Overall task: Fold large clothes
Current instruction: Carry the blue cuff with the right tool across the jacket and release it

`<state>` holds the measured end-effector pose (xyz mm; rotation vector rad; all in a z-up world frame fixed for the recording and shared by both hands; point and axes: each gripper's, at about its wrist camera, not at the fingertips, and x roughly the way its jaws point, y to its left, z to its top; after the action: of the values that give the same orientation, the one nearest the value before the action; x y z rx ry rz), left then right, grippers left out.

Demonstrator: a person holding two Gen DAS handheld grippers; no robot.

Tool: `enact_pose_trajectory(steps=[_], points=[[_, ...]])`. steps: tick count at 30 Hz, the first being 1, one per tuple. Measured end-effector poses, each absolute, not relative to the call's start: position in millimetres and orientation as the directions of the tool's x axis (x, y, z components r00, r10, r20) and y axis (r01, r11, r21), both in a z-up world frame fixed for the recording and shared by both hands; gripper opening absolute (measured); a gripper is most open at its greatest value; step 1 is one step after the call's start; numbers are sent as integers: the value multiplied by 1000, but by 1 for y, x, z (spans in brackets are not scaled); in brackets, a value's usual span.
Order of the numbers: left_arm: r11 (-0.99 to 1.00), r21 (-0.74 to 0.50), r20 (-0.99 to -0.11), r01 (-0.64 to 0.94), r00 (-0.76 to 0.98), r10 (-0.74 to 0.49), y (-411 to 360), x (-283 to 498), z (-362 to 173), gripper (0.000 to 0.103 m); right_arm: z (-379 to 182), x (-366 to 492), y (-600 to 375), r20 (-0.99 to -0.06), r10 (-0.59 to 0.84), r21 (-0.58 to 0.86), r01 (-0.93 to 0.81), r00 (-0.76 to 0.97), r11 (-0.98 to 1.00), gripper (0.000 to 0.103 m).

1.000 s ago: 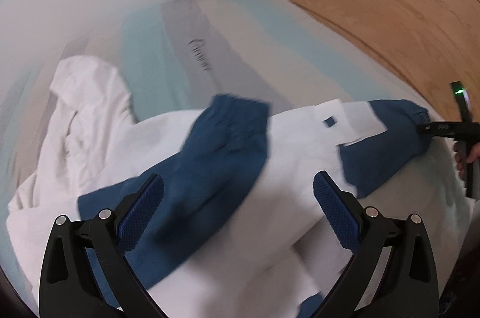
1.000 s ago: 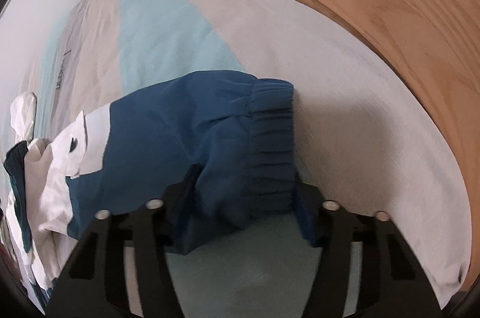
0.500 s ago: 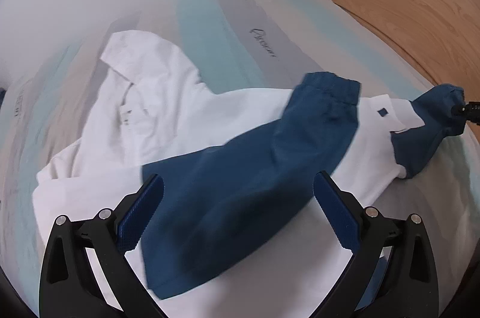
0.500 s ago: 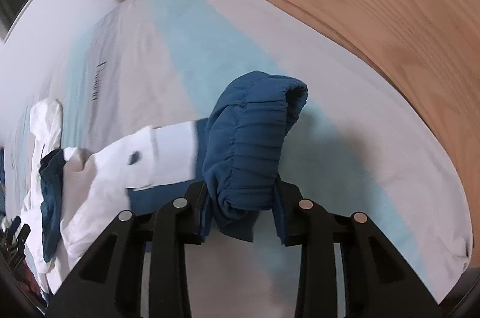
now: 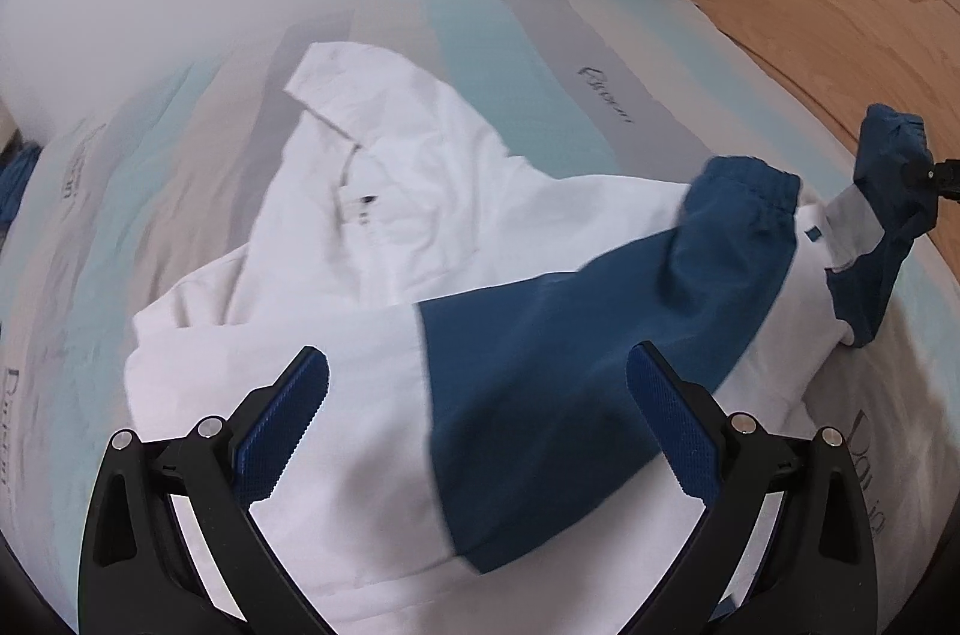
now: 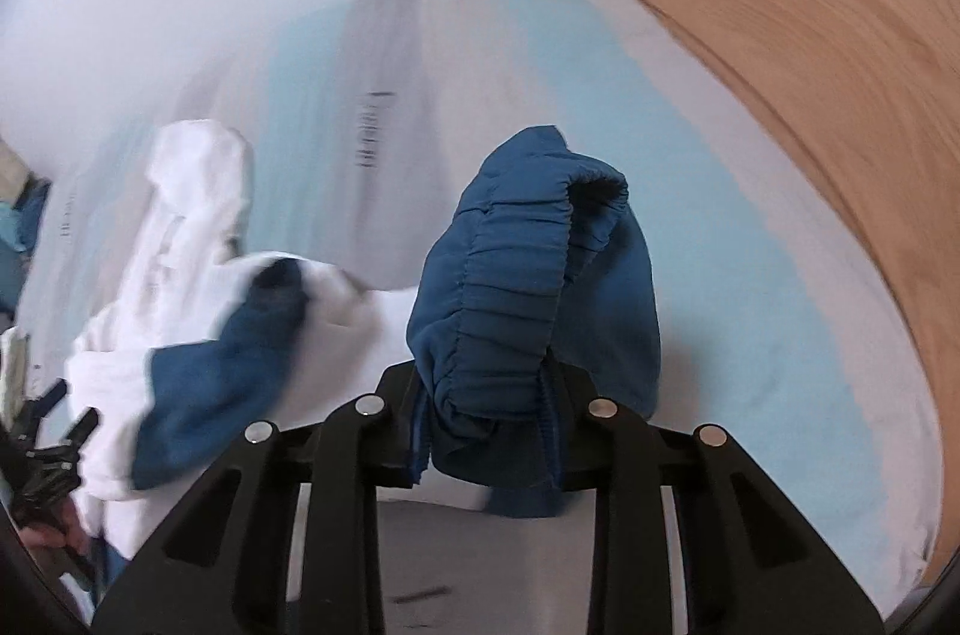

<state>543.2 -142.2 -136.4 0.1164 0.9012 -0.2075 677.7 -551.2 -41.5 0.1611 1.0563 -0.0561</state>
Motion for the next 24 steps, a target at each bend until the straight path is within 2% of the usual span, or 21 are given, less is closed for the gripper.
enact_pose_trajectory(steps=[12,24], points=[[991,-29,-816,132,569,-99,-42,548,-142,97,-26,689,-376,-832,201,211,-40,517,977,27],[997,5,-812,73,583,-38,74,542,-126,97,-33,685,-172,-836,319,239,-228,447,944,27]])
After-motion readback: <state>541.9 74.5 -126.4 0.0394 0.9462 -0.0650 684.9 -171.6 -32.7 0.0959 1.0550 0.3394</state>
